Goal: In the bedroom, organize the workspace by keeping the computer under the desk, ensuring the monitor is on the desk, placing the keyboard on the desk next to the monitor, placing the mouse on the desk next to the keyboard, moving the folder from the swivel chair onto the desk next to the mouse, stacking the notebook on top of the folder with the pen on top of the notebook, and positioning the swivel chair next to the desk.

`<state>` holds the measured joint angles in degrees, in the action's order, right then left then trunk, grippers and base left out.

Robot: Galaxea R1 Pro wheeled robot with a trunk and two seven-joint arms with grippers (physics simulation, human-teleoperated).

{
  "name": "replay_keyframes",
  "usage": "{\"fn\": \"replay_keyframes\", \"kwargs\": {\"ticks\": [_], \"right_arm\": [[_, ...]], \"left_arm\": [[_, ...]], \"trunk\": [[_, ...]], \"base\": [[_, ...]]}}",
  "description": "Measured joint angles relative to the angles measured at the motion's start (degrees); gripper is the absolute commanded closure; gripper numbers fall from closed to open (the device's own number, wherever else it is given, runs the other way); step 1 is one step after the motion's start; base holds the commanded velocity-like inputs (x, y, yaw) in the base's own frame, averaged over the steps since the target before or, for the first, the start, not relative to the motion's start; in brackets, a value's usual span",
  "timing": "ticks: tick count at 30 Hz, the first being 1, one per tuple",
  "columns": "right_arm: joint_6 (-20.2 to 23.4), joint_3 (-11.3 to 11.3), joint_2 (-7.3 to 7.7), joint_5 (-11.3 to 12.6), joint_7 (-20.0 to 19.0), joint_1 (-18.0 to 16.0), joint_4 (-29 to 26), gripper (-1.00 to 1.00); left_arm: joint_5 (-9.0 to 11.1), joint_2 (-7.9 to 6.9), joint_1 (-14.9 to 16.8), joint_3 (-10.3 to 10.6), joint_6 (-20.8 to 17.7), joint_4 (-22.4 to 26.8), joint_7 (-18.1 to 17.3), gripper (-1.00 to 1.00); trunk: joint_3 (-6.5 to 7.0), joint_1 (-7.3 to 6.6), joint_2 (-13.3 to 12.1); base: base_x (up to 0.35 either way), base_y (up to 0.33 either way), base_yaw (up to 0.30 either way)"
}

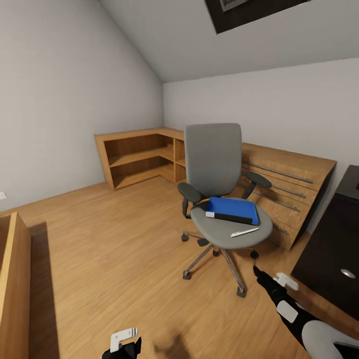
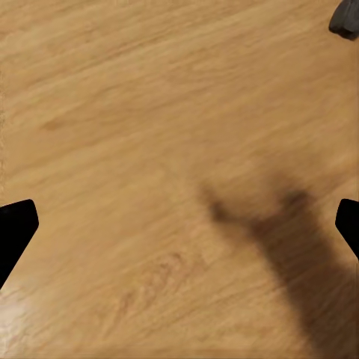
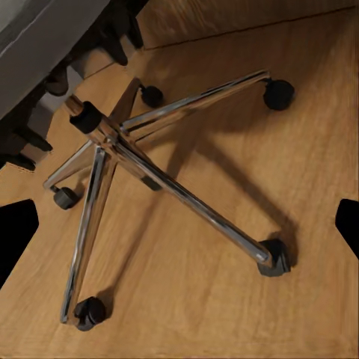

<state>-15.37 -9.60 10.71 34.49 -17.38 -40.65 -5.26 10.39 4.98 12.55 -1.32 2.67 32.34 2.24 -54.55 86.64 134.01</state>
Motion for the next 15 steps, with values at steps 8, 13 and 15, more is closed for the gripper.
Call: {"fn": "replay_keyframes", "kwargs": {"ticks": [8, 13, 15], "right_arm": [[-5.01, 0.04, -1.40, -3.99, 0.55, 0.50, 5.09, -1.00], [-8.47, 0.06, -2.05, -6.94, 1.49, 3.11, 5.83, -1.00], [-9.38, 0.08, -2.27, -8.14, 1.91, 4.49, 5.94, -1.00]], "left_arm": [[0.02, -0.15, 0.00, -0.07, -0.04, -0.20, 0.00, -1.00], [0.01, -0.17, 0.00, -0.08, -0.03, -0.22, 0.00, -1.00], [0.01, -0.16, 0.00, -0.08, -0.05, -0.24, 0.00, -1.00]], "trunk": [[1.44, -1.76, -3.21], [2.33, -2.86, -5.21], [2.69, -3.30, -6.02]], "base": [[0.000, 0.000, 0.000], [0.000, 0.000, 0.000], [0.000, 0.000, 0.000]]}}
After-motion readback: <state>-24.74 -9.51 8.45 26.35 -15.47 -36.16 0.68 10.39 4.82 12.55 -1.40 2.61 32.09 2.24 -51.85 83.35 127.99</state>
